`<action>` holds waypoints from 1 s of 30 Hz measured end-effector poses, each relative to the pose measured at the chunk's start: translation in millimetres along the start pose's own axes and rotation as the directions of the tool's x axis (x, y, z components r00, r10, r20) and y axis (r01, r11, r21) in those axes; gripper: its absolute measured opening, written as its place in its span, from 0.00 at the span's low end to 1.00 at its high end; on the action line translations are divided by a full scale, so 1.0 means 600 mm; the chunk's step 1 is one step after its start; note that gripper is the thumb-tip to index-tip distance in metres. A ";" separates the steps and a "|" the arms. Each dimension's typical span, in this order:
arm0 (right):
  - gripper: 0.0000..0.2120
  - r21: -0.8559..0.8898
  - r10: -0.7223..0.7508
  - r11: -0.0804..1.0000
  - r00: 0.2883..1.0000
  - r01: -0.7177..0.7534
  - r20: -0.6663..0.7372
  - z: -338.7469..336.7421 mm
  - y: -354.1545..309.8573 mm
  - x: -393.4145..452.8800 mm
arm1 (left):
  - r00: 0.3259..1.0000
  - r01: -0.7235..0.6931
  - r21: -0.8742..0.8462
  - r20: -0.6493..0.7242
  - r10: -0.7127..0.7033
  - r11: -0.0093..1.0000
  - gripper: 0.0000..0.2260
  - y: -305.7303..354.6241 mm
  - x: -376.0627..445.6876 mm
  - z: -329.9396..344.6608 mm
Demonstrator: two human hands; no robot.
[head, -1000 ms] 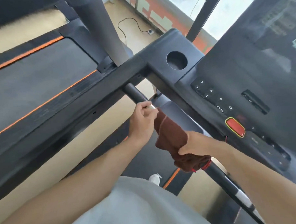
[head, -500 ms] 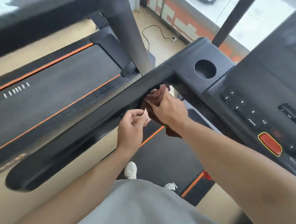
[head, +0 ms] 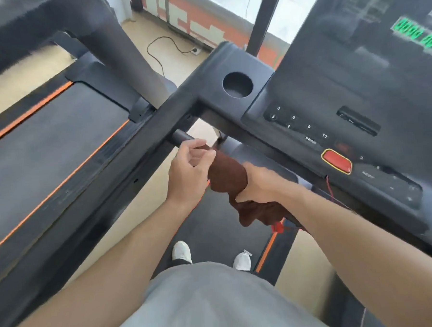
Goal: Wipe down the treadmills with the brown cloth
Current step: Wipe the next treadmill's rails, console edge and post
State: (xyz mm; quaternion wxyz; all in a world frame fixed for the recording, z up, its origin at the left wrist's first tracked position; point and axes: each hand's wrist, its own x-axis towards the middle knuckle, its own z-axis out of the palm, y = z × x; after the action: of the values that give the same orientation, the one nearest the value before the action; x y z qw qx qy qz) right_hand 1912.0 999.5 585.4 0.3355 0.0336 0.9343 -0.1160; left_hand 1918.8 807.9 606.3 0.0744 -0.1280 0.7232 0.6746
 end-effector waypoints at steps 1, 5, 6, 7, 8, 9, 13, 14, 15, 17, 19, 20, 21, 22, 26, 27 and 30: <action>0.38 -0.018 0.020 1.000 1.000 -0.019 0.016 0.004 0.020 -0.018 | 0.999 -0.026 0.045 0.038 0.025 0.999 0.10 0.004 0.005 0.016; 0.45 0.105 0.042 0.993 0.998 -0.046 0.037 -0.006 0.062 -0.063 | 0.962 -0.177 0.313 0.256 0.097 0.933 0.11 0.002 0.051 0.071; 0.40 0.158 0.065 0.985 0.998 -0.067 0.020 -0.017 0.066 -0.072 | 0.940 -0.250 0.454 0.324 0.103 0.855 0.13 0.000 0.067 0.081; 0.34 0.151 0.100 0.984 0.995 -0.098 -0.001 -0.027 0.071 -0.081 | 0.914 -0.346 0.630 0.394 0.098 0.695 0.17 -0.003 0.084 0.090; 0.29 0.097 0.132 0.987 0.991 -0.131 -0.008 -0.037 0.075 -0.091 | 0.891 -0.423 0.773 0.451 0.059 0.473 0.23 -0.005 0.099 0.095; 0.25 0.034 0.175 0.984 0.985 -0.174 -0.004 -0.041 0.078 -0.100 | 0.881 -0.455 0.851 0.473 -0.010 0.262 0.30 -0.006 0.111 0.097; 0.23 -0.079 0.284 0.956 0.959 -0.283 -0.003 -0.023 0.080 -0.136 | 0.877 -0.458 0.889 0.446 -0.178 -0.027 0.49 -0.013 0.138 0.087; 0.22 -0.074 0.286 0.955 0.958 -0.287 -0.026 -0.015 0.078 -0.137 | 0.866 -0.478 0.878 0.466 -0.180 -0.027 0.49 -0.016 0.140 0.086; 0.22 -0.011 0.287 0.957 0.955 -0.288 -0.069 -0.003 0.080 -0.131 | 0.855 -0.502 0.864 0.494 -0.161 -0.016 0.46 -0.021 0.137 0.086; 0.21 0.096 0.280 0.959 0.947 -0.267 -0.158 0.018 0.081 -0.122 | 0.834 -0.537 0.839 0.543 -0.099 0.084 0.36 -0.032 0.126 0.089; 0.19 0.290 0.305 0.931 0.908 -0.222 -0.286 0.038 0.075 -0.112 | 0.833 -0.538 0.803 0.553 0.017 0.257 0.26 -0.045 0.101 0.090; 0.18 0.345 0.310 0.920 0.884 -0.186 -0.349 0.047 0.066 -0.111 | 0.827 -0.552 0.763 0.554 0.099 0.337 0.21 -0.053 0.086 0.090; 0.17 0.400 0.314 0.905 0.863 -0.146 -0.397 0.057 0.054 -0.111 | 0.811 -0.579 0.712 0.555 0.186 0.397 0.16 -0.059 0.068 0.090; 0.18 0.454 0.314 0.886 0.846 -0.097 -0.431 0.068 0.042 -0.114 | 0.794 -0.604 0.658 0.544 0.271 0.449 0.12 -0.067 0.050 0.088; 0.18 0.732 0.345 0.630 0.750 0.259 -0.563 0.094 0.017 -0.160 | 0.890 -0.445 0.403 0.299 0.345 0.800 0.14 -0.081 -0.012 0.079; 0.18 0.766 0.380 0.545 0.715 0.339 -0.587 0.095 0.026 -0.178 | 0.909 -0.397 0.337 0.269 0.317 0.854 0.15 -0.076 -0.025 0.080; 0.21 0.799 0.428 0.383 0.678 0.463 -0.598 0.076 0.071 -0.247 | 0.906 -0.382 0.238 0.287 0.311 0.893 0.12 -0.041 -0.070 0.109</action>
State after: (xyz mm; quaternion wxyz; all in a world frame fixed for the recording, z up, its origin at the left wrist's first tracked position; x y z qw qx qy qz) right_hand 2060.8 1032.0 637.0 -0.1504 0.2459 0.7511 -0.5939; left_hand 1961.6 875.2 589.5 0.0576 0.0991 0.8105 0.5744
